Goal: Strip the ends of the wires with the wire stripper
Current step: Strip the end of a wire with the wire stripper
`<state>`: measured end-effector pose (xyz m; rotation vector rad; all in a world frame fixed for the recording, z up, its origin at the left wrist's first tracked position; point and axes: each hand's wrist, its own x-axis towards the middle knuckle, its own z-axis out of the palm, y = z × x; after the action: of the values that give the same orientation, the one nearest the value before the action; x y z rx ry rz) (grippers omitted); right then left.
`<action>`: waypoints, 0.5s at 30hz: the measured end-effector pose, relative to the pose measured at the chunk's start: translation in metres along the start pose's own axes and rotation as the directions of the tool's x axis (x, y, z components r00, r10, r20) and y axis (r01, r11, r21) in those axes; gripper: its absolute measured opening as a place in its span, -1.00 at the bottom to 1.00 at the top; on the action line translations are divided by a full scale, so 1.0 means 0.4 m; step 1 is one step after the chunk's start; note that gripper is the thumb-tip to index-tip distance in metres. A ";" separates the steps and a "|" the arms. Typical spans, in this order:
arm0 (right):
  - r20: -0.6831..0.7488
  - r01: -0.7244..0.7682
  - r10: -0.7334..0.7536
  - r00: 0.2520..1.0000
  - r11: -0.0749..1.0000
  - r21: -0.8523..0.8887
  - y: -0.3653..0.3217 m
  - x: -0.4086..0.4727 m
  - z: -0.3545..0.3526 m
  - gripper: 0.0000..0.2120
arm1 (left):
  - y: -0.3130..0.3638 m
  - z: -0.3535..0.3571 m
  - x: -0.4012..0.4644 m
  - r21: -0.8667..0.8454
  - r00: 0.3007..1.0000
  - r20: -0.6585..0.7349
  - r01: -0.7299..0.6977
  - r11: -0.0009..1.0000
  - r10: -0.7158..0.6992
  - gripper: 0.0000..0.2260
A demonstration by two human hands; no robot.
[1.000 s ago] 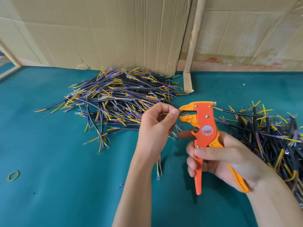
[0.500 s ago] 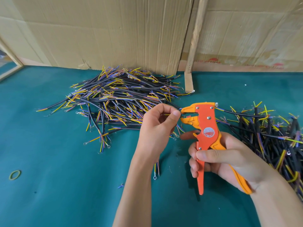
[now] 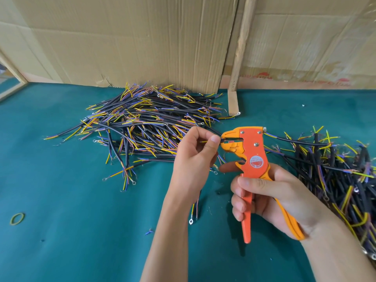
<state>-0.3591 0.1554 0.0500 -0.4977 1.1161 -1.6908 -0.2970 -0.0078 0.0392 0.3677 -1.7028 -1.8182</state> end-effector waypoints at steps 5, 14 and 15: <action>-0.004 -0.002 0.002 1.000 1.000 0.023 0.003 0.002 0.003 -0.55 | 0.002 0.004 -0.002 0.023 1.000 -0.021 -0.009 1.000 0.009 -0.86; -0.048 -0.004 0.005 0.999 0.999 0.035 0.012 0.016 0.020 -0.55 | -0.002 0.011 0.000 0.286 0.986 -0.101 -0.096 0.953 0.129 -0.86; -0.051 -0.003 0.005 0.999 0.999 0.037 0.012 0.015 0.021 -0.55 | -0.001 0.012 -0.001 0.316 0.983 -0.107 -0.107 0.943 0.148 -0.86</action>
<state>-0.3528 0.1458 0.0488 -0.4302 1.1195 -1.7261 -0.2996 -0.0037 0.0392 0.4813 -1.8753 -1.4049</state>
